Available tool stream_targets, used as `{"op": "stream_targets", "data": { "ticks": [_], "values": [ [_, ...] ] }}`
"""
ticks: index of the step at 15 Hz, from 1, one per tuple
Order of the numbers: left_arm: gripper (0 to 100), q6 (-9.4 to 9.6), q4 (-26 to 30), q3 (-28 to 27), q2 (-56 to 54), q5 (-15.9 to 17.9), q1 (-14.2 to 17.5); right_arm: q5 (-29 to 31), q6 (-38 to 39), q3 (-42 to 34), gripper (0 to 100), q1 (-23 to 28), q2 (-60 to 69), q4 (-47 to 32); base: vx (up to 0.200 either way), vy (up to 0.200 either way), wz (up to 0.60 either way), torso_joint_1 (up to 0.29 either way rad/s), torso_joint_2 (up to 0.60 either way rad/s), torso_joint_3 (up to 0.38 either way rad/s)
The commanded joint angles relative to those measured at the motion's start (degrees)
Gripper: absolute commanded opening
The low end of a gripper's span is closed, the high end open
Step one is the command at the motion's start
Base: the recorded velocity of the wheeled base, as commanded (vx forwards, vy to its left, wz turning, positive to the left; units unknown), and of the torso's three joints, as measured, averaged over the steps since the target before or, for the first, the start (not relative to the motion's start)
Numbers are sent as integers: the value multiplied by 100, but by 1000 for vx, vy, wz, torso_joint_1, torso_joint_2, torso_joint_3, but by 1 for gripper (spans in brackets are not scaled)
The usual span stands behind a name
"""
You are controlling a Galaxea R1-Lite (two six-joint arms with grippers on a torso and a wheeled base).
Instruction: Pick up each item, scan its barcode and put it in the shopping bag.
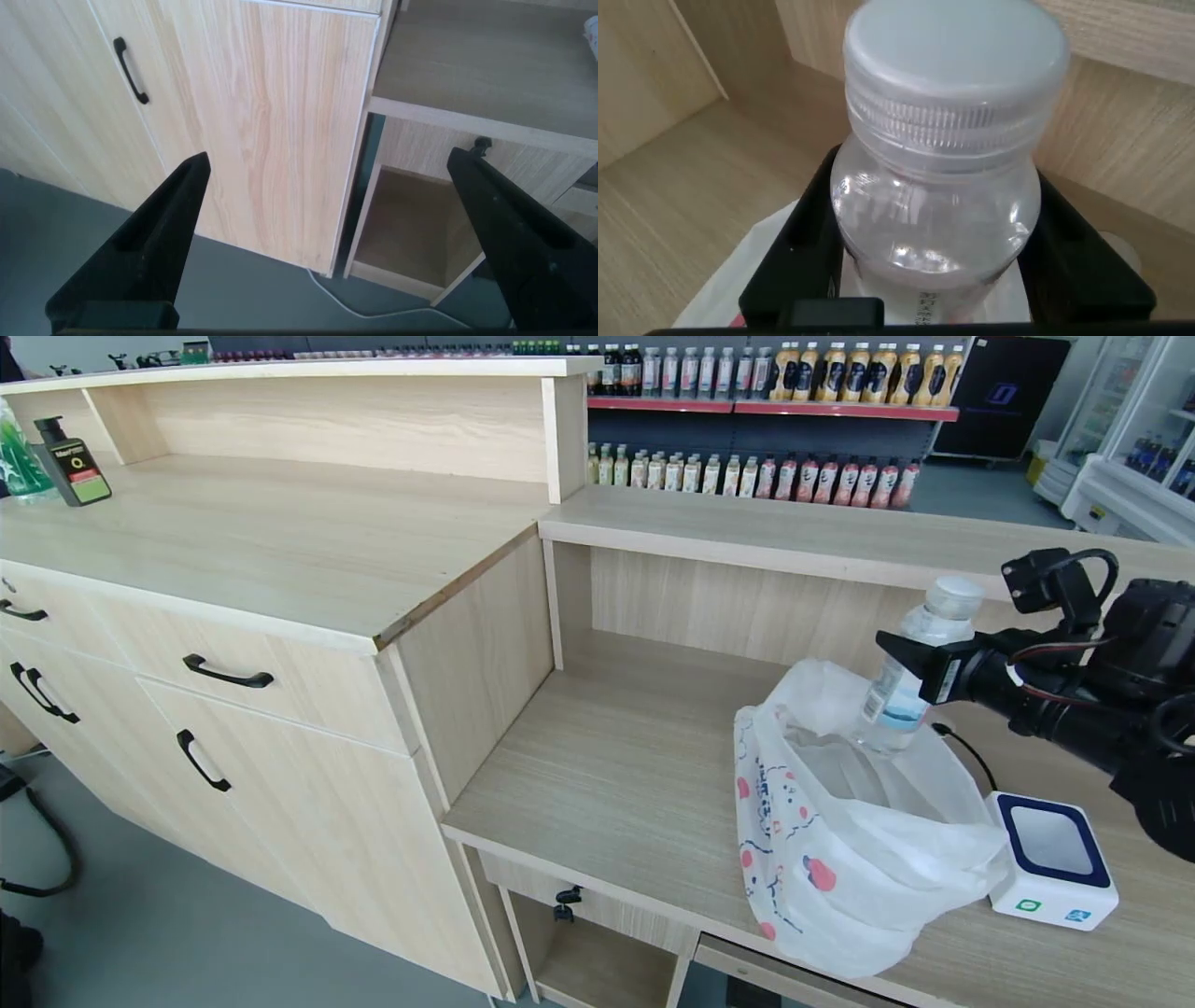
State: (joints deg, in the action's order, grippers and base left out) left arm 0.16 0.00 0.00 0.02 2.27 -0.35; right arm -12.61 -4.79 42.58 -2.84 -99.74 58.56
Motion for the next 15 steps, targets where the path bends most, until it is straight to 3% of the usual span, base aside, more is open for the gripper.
{"op": "stream_targets", "data": {
  "ticks": [1,9,15],
  "values": [
    [100,2,0,0,6,2,0,-313,-31,40,0,-50,-502,182,0,0,0,0,0,0],
    [100,2,0,0,6,2,0,-717,-83,145,0,64,-1539,1157,0,0,0,0,0,0],
    [100,2,0,0,6,2,0,-823,-215,303,0,64,-1891,1201,0,0,0,0,0,0]
  ]
}}
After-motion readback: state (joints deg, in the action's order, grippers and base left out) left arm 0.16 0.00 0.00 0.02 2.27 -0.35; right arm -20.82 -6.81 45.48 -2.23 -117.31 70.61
